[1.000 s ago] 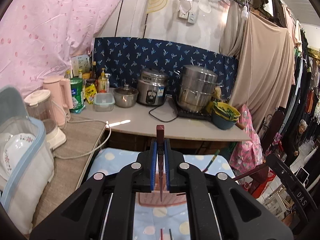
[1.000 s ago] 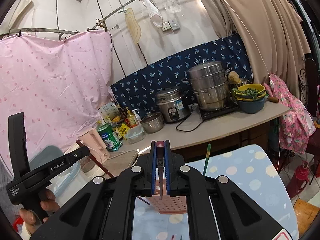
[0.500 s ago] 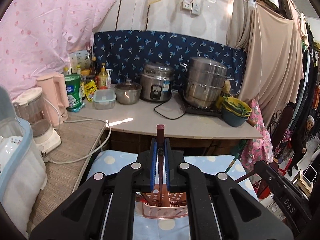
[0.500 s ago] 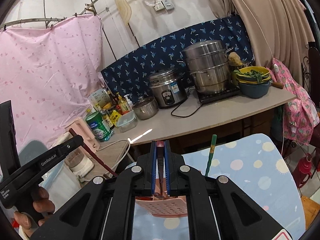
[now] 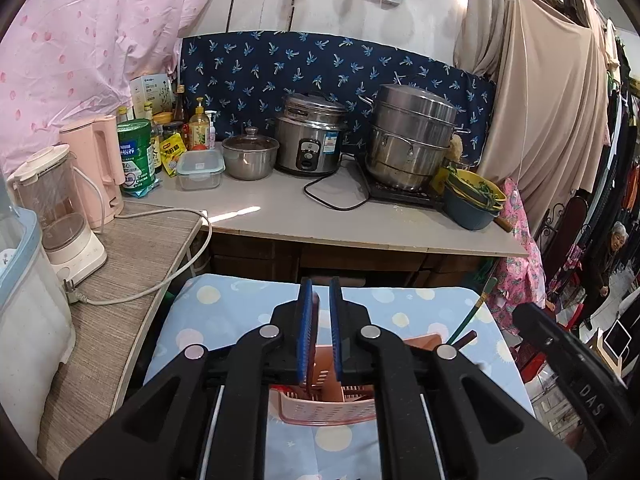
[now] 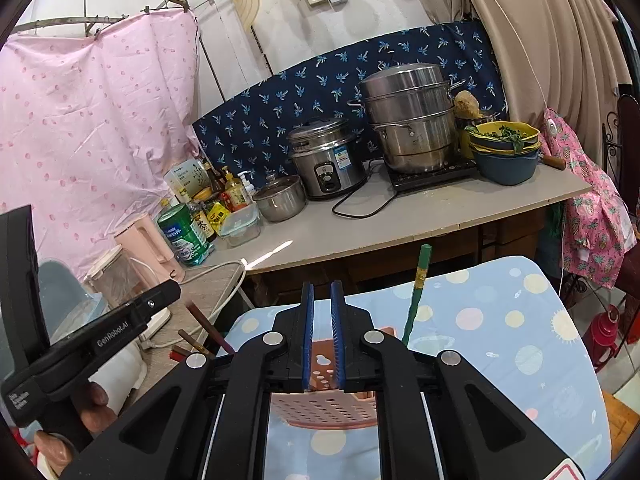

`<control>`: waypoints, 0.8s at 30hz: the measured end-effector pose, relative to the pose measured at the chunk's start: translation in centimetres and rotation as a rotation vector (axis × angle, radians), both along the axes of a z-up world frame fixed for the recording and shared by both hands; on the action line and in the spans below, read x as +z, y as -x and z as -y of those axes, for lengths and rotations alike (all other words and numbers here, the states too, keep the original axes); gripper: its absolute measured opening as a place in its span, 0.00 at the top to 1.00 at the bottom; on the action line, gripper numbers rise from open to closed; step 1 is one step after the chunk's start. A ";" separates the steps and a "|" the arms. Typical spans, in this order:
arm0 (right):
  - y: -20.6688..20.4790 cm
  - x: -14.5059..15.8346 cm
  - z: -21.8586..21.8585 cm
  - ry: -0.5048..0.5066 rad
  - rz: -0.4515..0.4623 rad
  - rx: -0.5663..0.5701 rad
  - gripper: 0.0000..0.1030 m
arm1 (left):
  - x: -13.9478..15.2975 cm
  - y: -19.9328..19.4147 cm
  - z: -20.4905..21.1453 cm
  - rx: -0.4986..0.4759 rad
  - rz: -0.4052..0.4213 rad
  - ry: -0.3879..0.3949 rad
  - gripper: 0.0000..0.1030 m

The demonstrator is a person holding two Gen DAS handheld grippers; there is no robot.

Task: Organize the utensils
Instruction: 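Lift both held chopsticks and lower them into the pink holder, then open both tools to release the chopsticks in the holder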

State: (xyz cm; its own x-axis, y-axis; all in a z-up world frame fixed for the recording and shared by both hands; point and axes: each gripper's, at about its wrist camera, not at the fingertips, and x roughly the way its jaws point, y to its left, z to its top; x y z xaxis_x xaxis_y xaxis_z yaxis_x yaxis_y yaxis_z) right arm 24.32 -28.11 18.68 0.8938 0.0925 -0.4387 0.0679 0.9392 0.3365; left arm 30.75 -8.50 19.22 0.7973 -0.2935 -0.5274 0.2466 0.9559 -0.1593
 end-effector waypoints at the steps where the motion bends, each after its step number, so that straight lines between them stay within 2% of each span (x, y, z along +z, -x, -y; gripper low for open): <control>1: 0.2 0.2 0.0 -0.001 0.004 -0.001 0.90 | 0.0 0.0 0.0 0.001 -0.002 0.002 0.92; 4: 1.1 0.8 0.0 0.000 0.018 0.000 0.90 | 0.2 0.7 -0.1 -0.006 0.003 0.008 0.91; 8: 2.3 1.0 -0.2 0.005 0.023 0.002 0.90 | 0.5 2.3 0.3 -0.013 0.026 -0.021 0.89; 11: 3.2 0.9 -0.5 0.006 0.019 0.007 0.89 | 0.6 3.4 0.2 -0.018 0.036 -0.035 0.82; 24: 7.6 -1.1 -1.8 0.045 -0.018 0.026 0.88 | -1.1 7.9 -0.5 -0.020 0.027 -0.082 0.82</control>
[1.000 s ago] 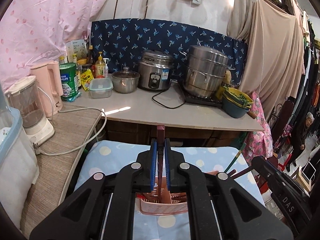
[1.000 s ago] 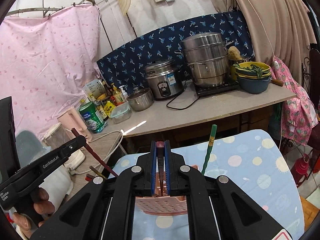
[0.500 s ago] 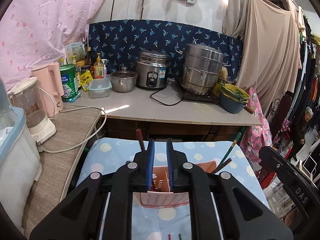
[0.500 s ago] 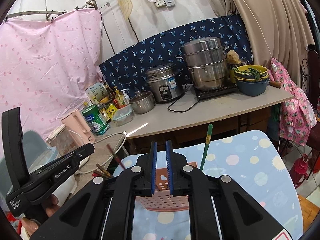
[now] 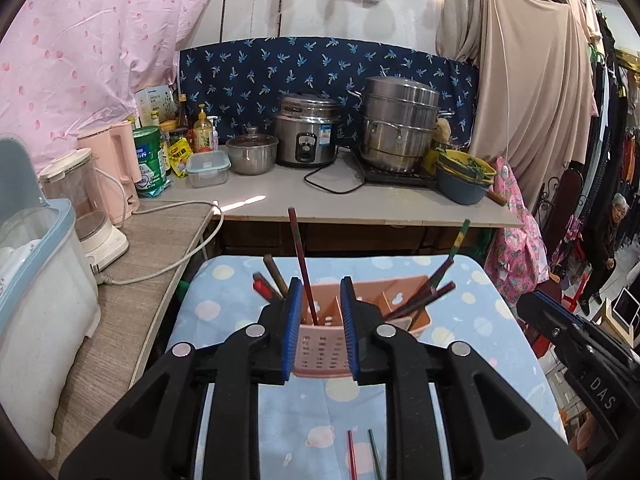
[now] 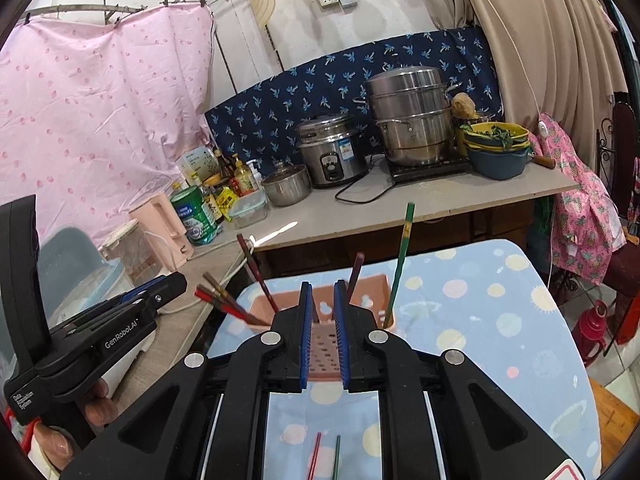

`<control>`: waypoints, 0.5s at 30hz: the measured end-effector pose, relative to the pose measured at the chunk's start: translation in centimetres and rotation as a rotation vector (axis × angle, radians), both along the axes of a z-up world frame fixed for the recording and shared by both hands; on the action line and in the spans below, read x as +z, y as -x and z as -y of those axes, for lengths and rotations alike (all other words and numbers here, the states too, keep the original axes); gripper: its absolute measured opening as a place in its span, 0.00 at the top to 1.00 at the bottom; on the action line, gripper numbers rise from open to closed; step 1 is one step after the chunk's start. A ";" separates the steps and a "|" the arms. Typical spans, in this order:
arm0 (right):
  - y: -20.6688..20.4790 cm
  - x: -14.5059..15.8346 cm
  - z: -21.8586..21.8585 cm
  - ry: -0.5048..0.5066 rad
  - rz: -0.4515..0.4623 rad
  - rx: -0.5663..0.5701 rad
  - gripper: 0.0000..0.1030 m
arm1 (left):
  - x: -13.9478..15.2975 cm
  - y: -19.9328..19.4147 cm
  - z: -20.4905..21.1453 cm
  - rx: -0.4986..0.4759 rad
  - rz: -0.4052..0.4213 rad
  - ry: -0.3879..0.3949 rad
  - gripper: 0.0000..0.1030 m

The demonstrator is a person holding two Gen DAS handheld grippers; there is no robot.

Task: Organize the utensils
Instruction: 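Open both tools to release the chopsticks in the holder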

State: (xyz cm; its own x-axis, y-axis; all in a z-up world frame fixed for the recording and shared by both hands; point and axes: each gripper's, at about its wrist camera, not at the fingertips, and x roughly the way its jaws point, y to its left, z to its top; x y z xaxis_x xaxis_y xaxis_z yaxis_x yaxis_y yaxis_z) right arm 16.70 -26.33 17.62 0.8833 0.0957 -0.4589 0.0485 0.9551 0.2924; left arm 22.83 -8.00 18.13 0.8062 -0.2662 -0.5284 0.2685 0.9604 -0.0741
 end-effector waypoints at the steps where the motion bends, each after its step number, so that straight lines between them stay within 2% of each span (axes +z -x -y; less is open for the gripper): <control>1: 0.3 -0.2 -0.1 0.004 -0.004 0.004 0.88 | -0.2 0.3 0.0 0.002 0.000 -0.004 0.82; 8: 3.3 -3.1 -1.6 0.059 -0.050 0.010 0.88 | -2.9 3.1 -0.6 0.008 -0.039 -0.018 0.82; 15: 6.8 -6.6 -2.4 0.058 -0.117 0.035 0.85 | -6.6 5.7 -1.5 0.014 -0.105 -0.055 0.82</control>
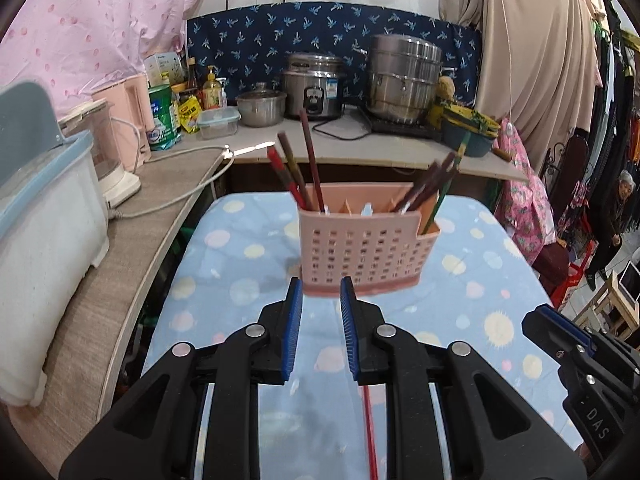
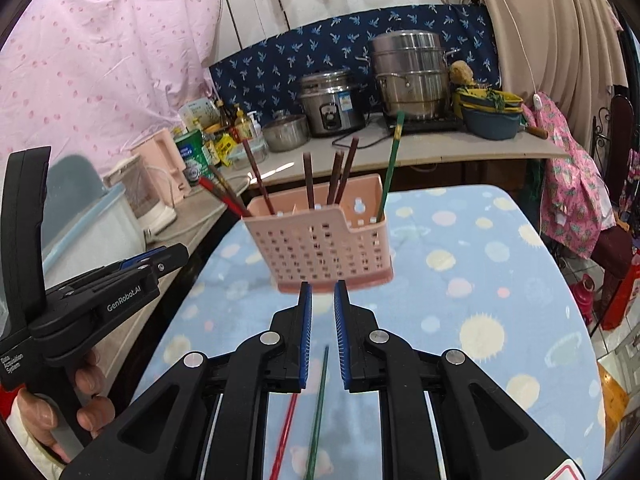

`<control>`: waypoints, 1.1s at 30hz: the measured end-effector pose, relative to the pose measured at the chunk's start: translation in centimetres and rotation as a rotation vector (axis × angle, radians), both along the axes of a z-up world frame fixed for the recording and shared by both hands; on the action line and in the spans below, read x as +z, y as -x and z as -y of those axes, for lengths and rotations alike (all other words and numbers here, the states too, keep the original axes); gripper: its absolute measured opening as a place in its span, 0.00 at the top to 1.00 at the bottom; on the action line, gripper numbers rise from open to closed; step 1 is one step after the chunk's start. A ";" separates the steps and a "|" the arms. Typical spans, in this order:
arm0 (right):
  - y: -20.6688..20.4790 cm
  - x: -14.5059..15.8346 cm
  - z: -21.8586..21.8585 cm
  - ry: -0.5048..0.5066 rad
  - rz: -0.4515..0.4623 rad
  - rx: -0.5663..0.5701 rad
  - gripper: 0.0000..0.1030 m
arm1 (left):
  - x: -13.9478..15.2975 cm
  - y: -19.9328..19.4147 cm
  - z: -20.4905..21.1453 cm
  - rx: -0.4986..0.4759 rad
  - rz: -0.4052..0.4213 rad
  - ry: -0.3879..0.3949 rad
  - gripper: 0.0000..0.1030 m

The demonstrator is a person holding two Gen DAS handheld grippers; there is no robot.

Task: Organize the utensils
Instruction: 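Open both tools to release the chopsticks in the holder, then move the left tool back to the row while the right tool closes on the green chopstick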

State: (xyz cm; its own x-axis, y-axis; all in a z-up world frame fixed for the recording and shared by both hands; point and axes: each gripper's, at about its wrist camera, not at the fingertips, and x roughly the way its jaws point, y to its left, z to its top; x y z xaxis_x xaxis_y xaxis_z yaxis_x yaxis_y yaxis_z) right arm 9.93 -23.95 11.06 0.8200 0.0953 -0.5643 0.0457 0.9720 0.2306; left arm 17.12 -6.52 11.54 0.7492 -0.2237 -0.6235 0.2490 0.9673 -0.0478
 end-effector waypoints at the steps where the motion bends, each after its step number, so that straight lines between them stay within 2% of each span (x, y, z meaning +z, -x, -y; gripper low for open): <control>1: 0.4 -0.4 0.0 0.000 -0.009 -0.001 0.83 | -0.5 0.3 -0.1 0.000 -0.006 -0.002 0.81; 6: 2.3 -2.4 -0.4 0.006 -0.036 -0.008 0.82 | -2.7 1.4 -0.5 0.006 -0.054 -0.012 0.81; 12: 4.0 -4.8 -1.4 0.029 -0.081 0.004 0.82 | -4.7 2.9 -0.6 -0.001 -0.088 -0.037 0.75; 16: 5.3 -6.4 -1.9 0.020 -0.111 0.004 0.82 | -5.5 3.9 -0.8 0.005 -0.093 -0.050 0.66; 24: 7.4 -9.4 -2.7 -0.008 -0.169 0.008 0.82 | -7.6 5.7 -1.1 -0.001 -0.140 -0.050 0.66; 30: 8.7 -10.9 -3.1 -0.030 -0.196 0.003 0.78 | -8.9 7.3 -1.5 0.000 -0.157 -0.061 0.52; 33: 9.2 -11.6 -3.4 -0.034 -0.207 0.003 0.77 | -9.9 8.0 -1.7 0.000 -0.169 -0.073 0.48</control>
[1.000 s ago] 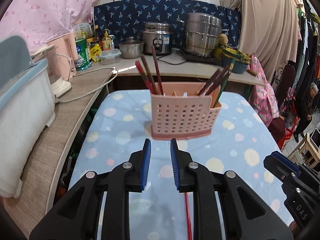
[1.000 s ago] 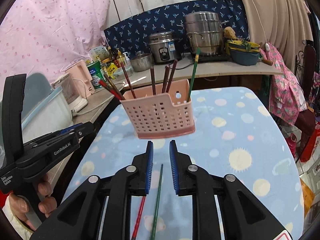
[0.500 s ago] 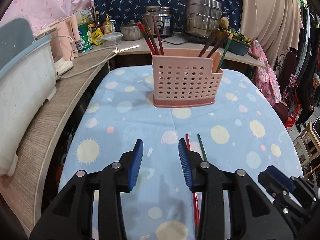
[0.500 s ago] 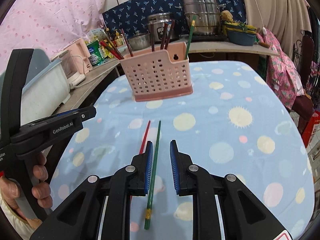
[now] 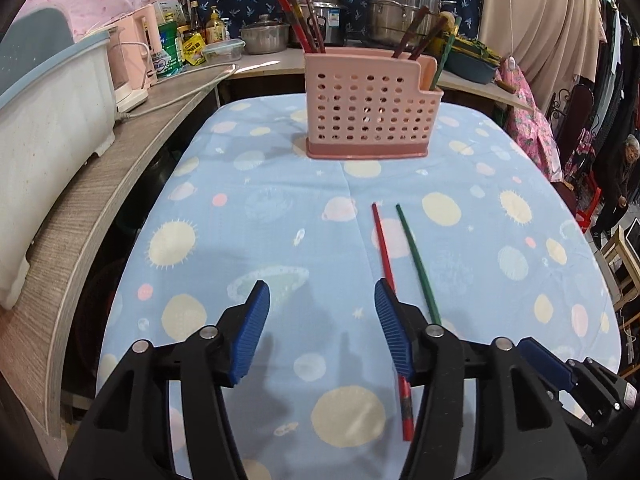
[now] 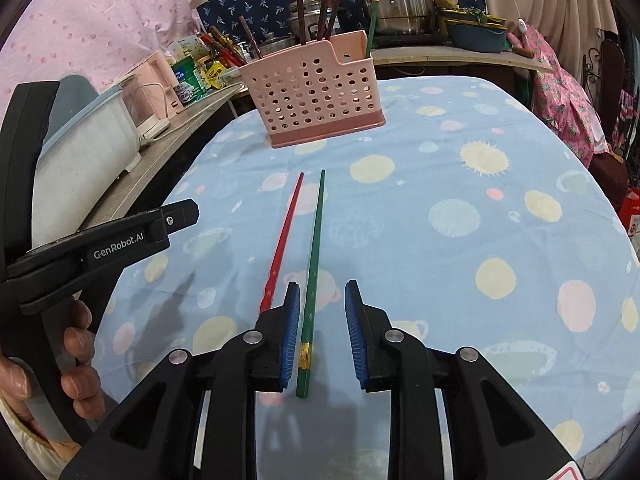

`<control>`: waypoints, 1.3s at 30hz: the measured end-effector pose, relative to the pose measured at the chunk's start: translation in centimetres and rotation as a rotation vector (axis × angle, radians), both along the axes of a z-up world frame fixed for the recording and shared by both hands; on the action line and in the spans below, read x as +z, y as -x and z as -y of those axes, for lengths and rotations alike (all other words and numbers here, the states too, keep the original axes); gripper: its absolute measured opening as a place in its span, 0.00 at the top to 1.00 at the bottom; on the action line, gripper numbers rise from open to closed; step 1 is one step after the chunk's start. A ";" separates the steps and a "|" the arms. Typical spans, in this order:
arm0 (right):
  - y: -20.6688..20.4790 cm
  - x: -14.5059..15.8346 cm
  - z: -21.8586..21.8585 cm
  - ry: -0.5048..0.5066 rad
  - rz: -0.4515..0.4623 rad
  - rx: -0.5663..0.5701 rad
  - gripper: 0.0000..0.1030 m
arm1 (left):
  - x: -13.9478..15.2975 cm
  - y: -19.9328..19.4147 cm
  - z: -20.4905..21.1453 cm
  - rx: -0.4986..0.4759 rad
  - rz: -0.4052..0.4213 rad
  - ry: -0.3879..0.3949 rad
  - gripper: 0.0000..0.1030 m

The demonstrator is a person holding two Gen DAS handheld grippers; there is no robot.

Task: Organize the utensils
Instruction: 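Move the left tool back to the row while the right tool closes on the green chopstick, then close the left tool on the red chopstick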

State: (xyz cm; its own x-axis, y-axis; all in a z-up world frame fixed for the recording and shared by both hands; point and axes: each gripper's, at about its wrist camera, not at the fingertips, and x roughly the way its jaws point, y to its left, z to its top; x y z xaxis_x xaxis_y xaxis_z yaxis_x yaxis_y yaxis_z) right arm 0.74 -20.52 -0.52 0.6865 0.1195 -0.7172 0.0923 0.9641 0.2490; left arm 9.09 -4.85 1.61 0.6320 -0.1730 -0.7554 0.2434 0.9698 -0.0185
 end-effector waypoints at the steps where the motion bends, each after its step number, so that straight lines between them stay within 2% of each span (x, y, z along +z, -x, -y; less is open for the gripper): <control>1: 0.2 -0.3 -0.1 -0.003 -0.005 0.000 0.77 | -0.4 0.2 0.0 -0.003 -0.011 -0.003 0.48; 5: 0.6 -1.3 -0.7 -0.005 -0.026 0.013 0.77 | -1.5 0.8 0.0 -0.009 -0.038 -0.011 0.48; 10: 1.1 -2.4 -1.5 -0.005 -0.045 0.025 0.77 | -2.1 1.4 -0.1 -0.009 -0.049 -0.012 0.40; 19: 1.1 -3.9 -2.5 0.011 -0.082 0.039 0.77 | -3.1 2.1 -0.2 -0.011 -0.069 -0.016 0.38; 23: 1.2 -4.3 -3.1 0.059 -0.080 0.041 0.79 | -3.5 2.3 -0.3 -0.011 -0.074 -0.018 0.36; 27: 1.4 -4.4 -3.5 0.132 -0.072 0.040 0.92 | -3.7 2.3 -0.3 -0.014 -0.080 -0.020 0.35; 35: 2.3 -4.4 -2.5 0.140 -0.060 0.014 0.93 | -4.4 2.9 0.3 -0.037 -0.099 -0.017 0.34; 39: 2.8 -4.3 -1.5 0.124 -0.067 -0.008 0.93 | -4.6 3.6 1.1 -0.055 -0.099 -0.019 0.25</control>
